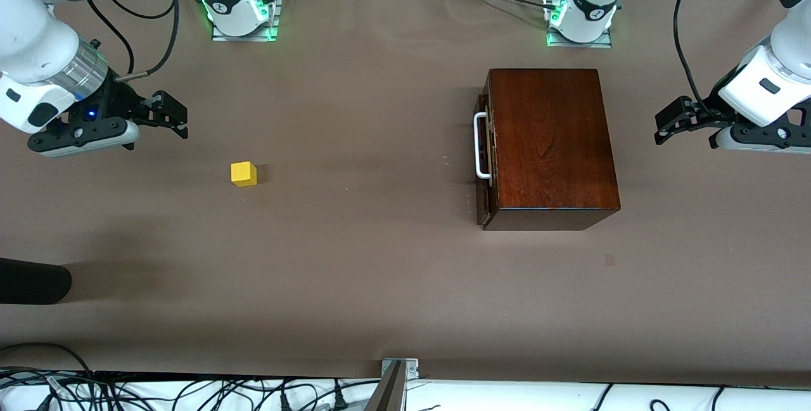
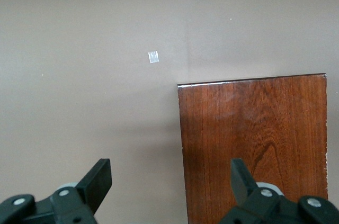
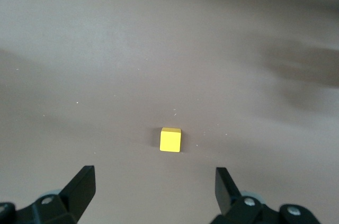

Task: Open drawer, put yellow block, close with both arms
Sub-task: 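Reach the right gripper to the yellow cube while the left gripper reaches the handle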

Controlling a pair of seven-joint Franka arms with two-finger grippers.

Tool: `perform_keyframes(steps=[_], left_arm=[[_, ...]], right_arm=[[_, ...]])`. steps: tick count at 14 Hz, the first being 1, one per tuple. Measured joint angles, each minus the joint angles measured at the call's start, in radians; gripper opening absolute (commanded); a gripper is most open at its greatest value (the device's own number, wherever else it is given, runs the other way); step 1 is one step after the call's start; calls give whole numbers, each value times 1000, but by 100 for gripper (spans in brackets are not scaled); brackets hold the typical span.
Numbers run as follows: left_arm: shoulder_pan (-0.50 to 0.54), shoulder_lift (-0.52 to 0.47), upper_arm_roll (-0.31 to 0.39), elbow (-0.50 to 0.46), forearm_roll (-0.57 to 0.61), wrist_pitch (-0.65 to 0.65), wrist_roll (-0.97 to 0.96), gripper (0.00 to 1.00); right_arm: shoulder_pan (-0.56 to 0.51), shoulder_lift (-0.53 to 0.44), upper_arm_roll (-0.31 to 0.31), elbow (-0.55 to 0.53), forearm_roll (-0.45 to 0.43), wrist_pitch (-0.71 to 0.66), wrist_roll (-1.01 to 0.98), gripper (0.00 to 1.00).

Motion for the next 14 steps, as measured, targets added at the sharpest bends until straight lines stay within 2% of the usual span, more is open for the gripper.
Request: perform_keyframes(steps=[11, 14], left_arm=[[0, 13, -3, 0, 0, -62, -16, 100], [-5, 54, -54, 0, 0, -129, -21, 100]], right_arm=[[0, 0, 0, 0, 0, 1, 0, 100], [0, 0, -1, 0, 0, 11, 0, 100]])
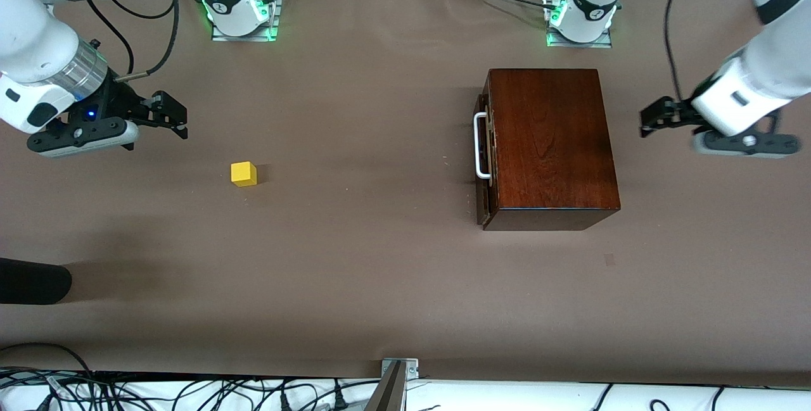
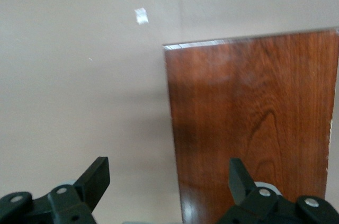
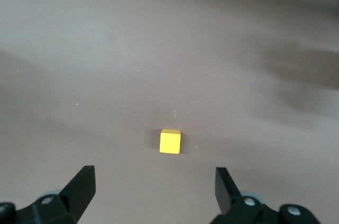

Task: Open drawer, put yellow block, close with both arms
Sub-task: 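Reach the right gripper to the yellow cube while the left gripper reaches the handle, then grasp the cube with the right gripper while the left gripper hooks the handle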

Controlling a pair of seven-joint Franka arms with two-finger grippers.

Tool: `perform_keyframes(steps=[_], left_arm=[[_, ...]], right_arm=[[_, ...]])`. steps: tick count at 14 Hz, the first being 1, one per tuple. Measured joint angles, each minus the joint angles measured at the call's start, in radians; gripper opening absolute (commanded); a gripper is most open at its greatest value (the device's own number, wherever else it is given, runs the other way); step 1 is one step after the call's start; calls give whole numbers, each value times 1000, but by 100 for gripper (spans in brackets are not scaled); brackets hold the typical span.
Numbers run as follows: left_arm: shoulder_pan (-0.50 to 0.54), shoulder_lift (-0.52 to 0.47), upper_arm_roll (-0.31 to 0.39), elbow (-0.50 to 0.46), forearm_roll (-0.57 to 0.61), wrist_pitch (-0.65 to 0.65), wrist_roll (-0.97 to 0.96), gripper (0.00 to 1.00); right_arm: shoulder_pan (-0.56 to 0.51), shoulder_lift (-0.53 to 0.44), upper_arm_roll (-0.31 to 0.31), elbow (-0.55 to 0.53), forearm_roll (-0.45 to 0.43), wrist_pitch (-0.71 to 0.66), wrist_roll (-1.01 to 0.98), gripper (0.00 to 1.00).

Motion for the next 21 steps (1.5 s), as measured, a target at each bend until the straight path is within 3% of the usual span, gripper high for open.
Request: perform_keyframes(steps=[3, 6, 10, 13, 17, 21], left_arm=[[-12, 44, -96, 1, 0, -5, -28, 100], [-72, 71, -180, 3, 0, 31, -182, 100], [-246, 151, -194, 2, 18, 140, -426, 100], [-365, 237, -196, 2, 148, 197, -534, 100], [-436, 319, -195, -5, 190, 242, -675, 100], [-439, 333, -194, -55, 248, 298, -719, 100]], right_arm=[[0, 0, 0, 0, 0, 4, 0, 100], [-3, 6, -4, 0, 0, 5, 0, 100], [-1, 29, -3, 0, 0, 6, 0, 100], [1, 63, 1, -3, 0, -3, 0, 100], [1, 200, 1, -25, 1, 6, -18, 100], [2, 273, 1, -167, 6, 242, -27, 100]])
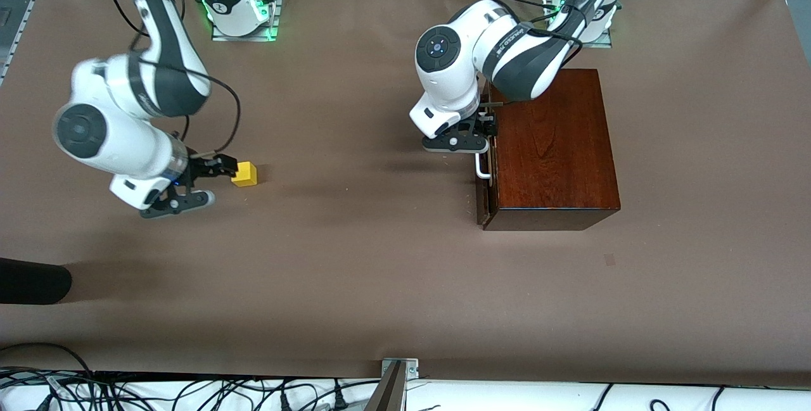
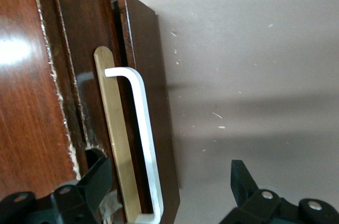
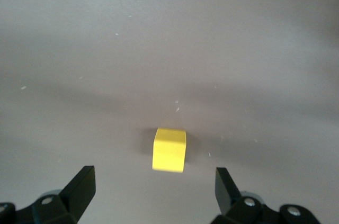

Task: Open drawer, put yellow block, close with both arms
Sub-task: 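Grasp the cube with the right gripper while the left gripper hooks the handle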

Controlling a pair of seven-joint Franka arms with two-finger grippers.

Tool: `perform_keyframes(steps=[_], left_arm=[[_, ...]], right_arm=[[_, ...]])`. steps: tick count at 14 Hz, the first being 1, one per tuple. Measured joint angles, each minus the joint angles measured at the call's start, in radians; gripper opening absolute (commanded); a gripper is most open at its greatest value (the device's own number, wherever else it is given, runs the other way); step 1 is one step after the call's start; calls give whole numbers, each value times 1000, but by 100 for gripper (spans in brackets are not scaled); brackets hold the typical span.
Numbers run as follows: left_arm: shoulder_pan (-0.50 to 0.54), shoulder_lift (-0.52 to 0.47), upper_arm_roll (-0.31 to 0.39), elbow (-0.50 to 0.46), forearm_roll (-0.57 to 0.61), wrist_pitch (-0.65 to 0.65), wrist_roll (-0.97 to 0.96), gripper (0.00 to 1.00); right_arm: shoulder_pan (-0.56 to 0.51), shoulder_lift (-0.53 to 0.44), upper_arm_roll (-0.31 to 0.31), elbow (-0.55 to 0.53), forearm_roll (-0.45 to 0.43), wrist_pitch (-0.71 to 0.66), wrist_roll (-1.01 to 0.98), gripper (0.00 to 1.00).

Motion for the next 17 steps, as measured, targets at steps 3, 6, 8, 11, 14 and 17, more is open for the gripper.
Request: perform_keyframes(steps=[3, 6, 8, 11, 14, 17], left_arm=[[-14, 23, 0, -23, 10, 41, -35, 100], [-33, 63, 0, -33, 99, 65, -89, 100], [-36, 85, 0, -39, 139, 72, -123, 100], [-46, 98, 0, -43, 145, 76, -157, 100], [-64, 109, 0, -46, 149, 107, -205, 100], [-76, 119, 6, -47, 159, 148, -234, 100]], right_arm=[[3, 2, 3, -197, 0, 284, -3, 100], [13, 8, 6, -322, 0, 443, -6, 100], [14, 17, 7, -332, 0, 453, -7, 100], [14, 40, 5, -333, 0, 454, -8, 100], [11, 68, -3, -335, 0, 454, -8, 98], [9, 86, -14, -335, 0, 454, -9, 80]])
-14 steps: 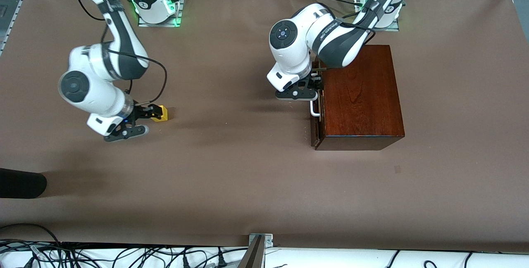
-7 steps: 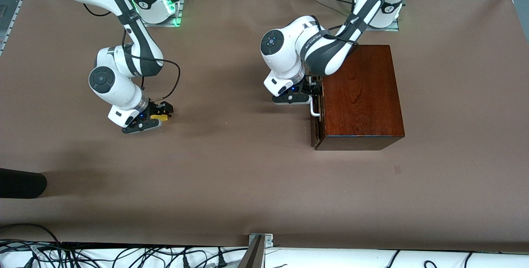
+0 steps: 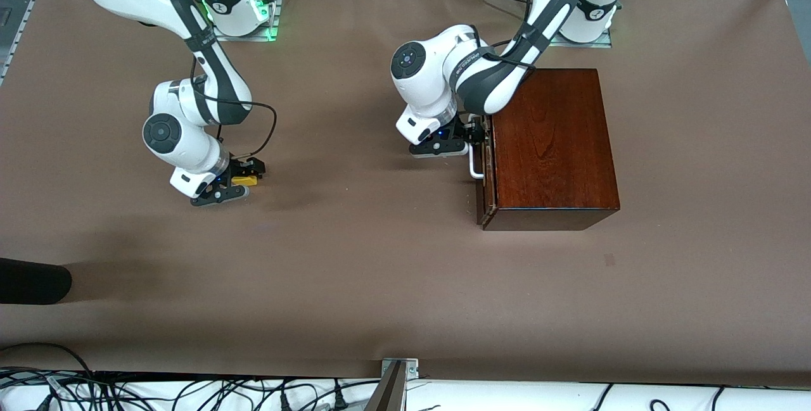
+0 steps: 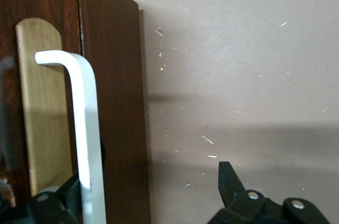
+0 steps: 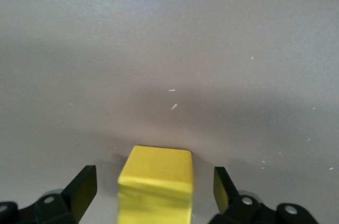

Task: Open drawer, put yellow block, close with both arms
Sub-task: 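Grasp the cube with the right gripper while the left gripper hooks the handle, then pull the drawer open with the left gripper while the right gripper lifts the cube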

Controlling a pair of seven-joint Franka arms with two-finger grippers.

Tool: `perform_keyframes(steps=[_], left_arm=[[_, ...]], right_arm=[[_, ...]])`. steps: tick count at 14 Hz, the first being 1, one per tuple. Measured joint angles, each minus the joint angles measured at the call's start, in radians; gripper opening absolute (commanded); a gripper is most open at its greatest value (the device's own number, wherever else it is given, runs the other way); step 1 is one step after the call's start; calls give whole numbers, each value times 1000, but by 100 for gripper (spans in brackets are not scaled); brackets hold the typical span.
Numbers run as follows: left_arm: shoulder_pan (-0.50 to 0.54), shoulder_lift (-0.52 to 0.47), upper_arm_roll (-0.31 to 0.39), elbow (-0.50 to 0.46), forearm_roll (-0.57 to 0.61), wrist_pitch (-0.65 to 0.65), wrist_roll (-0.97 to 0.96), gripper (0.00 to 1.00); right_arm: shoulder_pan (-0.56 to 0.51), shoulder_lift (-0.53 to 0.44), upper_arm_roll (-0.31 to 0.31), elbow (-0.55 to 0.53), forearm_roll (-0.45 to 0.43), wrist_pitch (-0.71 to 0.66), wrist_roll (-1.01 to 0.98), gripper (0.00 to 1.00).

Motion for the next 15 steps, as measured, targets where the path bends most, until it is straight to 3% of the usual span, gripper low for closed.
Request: perform_keyframes(steps=[4, 7, 10, 15], left_arm=[[-20, 21, -5, 40, -18, 47, -11, 100], [-51, 67, -6, 126, -68, 62, -16, 100], [-65, 99, -6, 181, -90, 56, -20, 100], [-85, 119, -13, 231, -103, 71, -20, 100]], right_arm=[[-5, 9, -9, 0, 0, 0, -1, 45], [-7, 9, -9, 1, 0, 0, -1, 3], [-7, 5, -9, 22, 0, -24, -2, 0], [-5, -12, -7, 261, 0, -346, -5, 0]])
